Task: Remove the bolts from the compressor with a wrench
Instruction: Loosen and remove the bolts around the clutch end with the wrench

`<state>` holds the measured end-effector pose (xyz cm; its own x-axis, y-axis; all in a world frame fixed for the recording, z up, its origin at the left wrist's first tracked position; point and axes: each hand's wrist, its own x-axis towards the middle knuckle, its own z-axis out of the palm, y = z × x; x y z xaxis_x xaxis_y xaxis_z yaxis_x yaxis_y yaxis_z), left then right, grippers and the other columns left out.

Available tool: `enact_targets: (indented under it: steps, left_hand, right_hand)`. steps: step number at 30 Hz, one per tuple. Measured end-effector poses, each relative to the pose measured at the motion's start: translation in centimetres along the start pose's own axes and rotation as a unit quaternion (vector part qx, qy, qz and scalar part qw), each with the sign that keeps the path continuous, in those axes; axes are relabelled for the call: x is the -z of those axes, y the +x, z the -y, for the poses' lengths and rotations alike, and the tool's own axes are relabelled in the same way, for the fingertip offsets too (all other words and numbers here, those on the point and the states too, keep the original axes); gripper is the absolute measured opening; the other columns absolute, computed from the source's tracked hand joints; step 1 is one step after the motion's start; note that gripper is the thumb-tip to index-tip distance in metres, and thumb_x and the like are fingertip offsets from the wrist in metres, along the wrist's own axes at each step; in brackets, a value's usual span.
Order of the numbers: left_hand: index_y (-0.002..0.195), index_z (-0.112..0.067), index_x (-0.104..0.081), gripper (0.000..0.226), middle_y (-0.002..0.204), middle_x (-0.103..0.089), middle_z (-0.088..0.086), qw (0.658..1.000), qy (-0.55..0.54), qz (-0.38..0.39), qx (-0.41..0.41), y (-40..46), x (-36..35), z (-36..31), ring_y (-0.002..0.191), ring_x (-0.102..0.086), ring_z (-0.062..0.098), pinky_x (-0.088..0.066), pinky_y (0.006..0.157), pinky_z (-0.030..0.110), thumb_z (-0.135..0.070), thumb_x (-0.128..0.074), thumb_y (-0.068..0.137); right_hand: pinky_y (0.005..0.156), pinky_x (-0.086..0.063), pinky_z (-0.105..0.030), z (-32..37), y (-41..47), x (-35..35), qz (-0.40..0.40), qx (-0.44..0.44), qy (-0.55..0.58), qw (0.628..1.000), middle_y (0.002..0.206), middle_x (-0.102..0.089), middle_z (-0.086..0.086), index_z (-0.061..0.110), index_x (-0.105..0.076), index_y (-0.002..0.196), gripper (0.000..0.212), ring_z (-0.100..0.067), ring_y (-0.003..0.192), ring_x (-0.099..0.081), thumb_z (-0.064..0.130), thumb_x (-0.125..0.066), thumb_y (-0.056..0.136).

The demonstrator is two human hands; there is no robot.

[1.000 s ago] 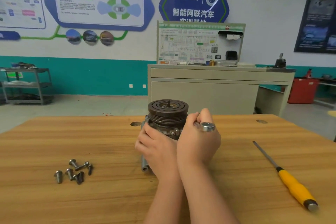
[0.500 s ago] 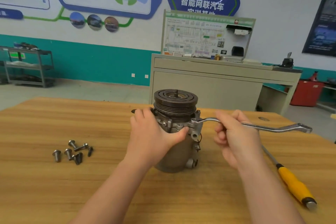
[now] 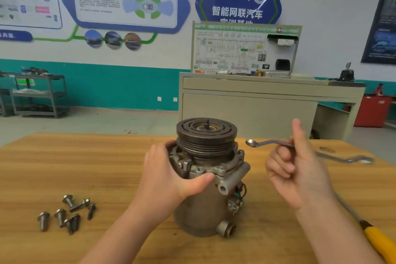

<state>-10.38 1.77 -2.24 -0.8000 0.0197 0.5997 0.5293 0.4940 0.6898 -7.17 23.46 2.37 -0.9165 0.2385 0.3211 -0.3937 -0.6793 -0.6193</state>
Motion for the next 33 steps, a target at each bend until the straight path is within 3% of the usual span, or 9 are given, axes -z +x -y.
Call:
enact_targets:
  steps: [2, 5, 12, 17, 23, 28, 30, 32, 33]
  left_hand:
    - [0.13, -0.03, -0.04, 0.108, 0.11, -0.038, -0.027, 0.999, 0.025, -0.025, 0.005, -0.1, -0.4, -0.2, 0.114, -0.038, 0.004, -0.032, 0.084, 0.011, -0.081, -0.067, 0.039]
    - [0.137, -0.018, -0.042, 0.117, 0.115, -0.042, -0.013, 0.994, 0.071, -0.076, 0.027, -0.5, -1.2, -0.9, 0.118, -0.037, 0.011, -0.032, 0.095, 0.023, -0.078, -0.066, 0.039]
    - [0.139, -0.008, -0.04, 0.122, 0.125, -0.046, 0.005, 0.974, 0.126, -0.162, 0.094, -1.9, -2.9, -3.0, 0.117, -0.033, 0.022, -0.026, 0.099, 0.03, -0.08, -0.066, 0.043]
    - [0.142, -0.008, -0.036, 0.122, 0.125, -0.043, 0.006, 0.973, 0.124, -0.163, 0.111, -2.2, -3.1, -3.2, 0.115, -0.031, 0.023, -0.033, 0.102, 0.039, -0.079, -0.065, 0.047]
    - [0.146, -0.01, -0.027, 0.123, 0.134, -0.038, 0.006, 0.975, 0.111, -0.152, 0.116, -2.5, -3.1, -3.3, 0.121, -0.027, 0.021, -0.031, 0.105, 0.039, -0.08, -0.061, 0.051]
    - [0.152, -0.011, -0.013, 0.119, 0.149, -0.026, 0.007, 0.984, 0.081, -0.12, 0.107, -2.5, -2.9, -3.5, 0.136, -0.021, 0.024, -0.025, 0.113, 0.04, -0.065, -0.067, 0.06]
    - [0.152, -0.011, -0.014, 0.115, 0.153, -0.027, 0.009, 0.981, 0.091, -0.111, 0.13, -1.9, -2.8, -3.3, 0.14, -0.022, 0.026, -0.023, 0.113, 0.038, -0.053, -0.076, 0.065]
    - [0.152, -0.012, -0.016, 0.117, 0.151, -0.029, 0.006, 0.984, 0.082, -0.121, 0.101, -2.5, -2.8, -3.2, 0.14, -0.021, 0.023, -0.022, 0.114, 0.035, -0.06, -0.074, 0.063]
    - [0.152, -0.013, -0.018, 0.117, 0.15, -0.03, 0.004, 0.986, 0.066, -0.127, 0.082, -2.9, -2.7, -3.3, 0.138, -0.02, 0.02, -0.021, 0.114, 0.034, -0.065, -0.071, 0.061]
  right_hand:
    - [0.033, -0.026, -0.015, 0.1, -0.7, -0.3, 0.002, 0.108, -0.145, 0.983, 0.04, -0.046, -0.002, 0.02, -0.044, 0.055, 0.04, -0.01, 0.026, -0.033, 0.042, -0.073, 0.07]
    - [0.036, -0.032, -0.018, -0.7, -2.1, -0.9, 0.022, 0.265, -0.351, 0.898, 0.04, -0.049, -0.01, 0.014, -0.04, 0.052, 0.052, -0.012, 0.028, -0.038, 0.047, -0.07, 0.078]
    - [0.043, -0.034, -0.031, -2.5, -3.4, -1.2, 0.074, 0.422, -0.482, 0.764, 0.042, -0.043, -0.011, -0.002, -0.041, 0.05, 0.054, -0.023, 0.04, -0.042, 0.03, -0.061, 0.088]
    - [0.04, -0.034, -0.022, -3.8, -3.3, -1.5, 0.042, 0.501, -0.469, 0.726, 0.042, -0.047, -0.006, 0.002, -0.046, 0.05, 0.053, -0.014, 0.038, -0.043, 0.028, -0.058, 0.094]
    - [0.039, -0.033, -0.025, -4.7, -3.0, -1.7, 0.045, 0.493, -0.469, 0.731, 0.046, -0.043, 0.002, 0.009, -0.042, 0.054, 0.043, -0.01, 0.04, -0.039, 0.016, -0.056, 0.094]
    - [0.043, -0.015, -0.01, -5.2, -3.4, -3.8, 0.074, 0.516, -0.59, 0.616, 0.054, -0.026, 0.013, 0.027, -0.029, 0.07, 0.045, -0.008, 0.044, -0.023, 0.003, -0.063, 0.086]
    - [0.042, -0.013, -0.009, -5.5, -3.3, -4.3, 0.071, 0.524, -0.609, 0.592, 0.056, -0.022, 0.016, 0.029, -0.028, 0.071, 0.051, -0.009, 0.045, -0.022, -0.005, -0.066, 0.078]
    - [0.04, -0.02, -0.01, -5.5, -3.1, -3.4, 0.079, 0.537, -0.558, 0.627, 0.055, -0.025, 0.017, 0.027, -0.034, 0.065, 0.045, -0.008, 0.045, -0.027, -0.003, -0.062, 0.083]
    - [0.041, -0.023, -0.011, -5.3, -3.0, -2.8, 0.087, 0.526, -0.513, 0.673, 0.053, -0.028, 0.016, 0.024, -0.036, 0.06, 0.042, -0.006, 0.043, -0.029, 0.003, -0.059, 0.089]
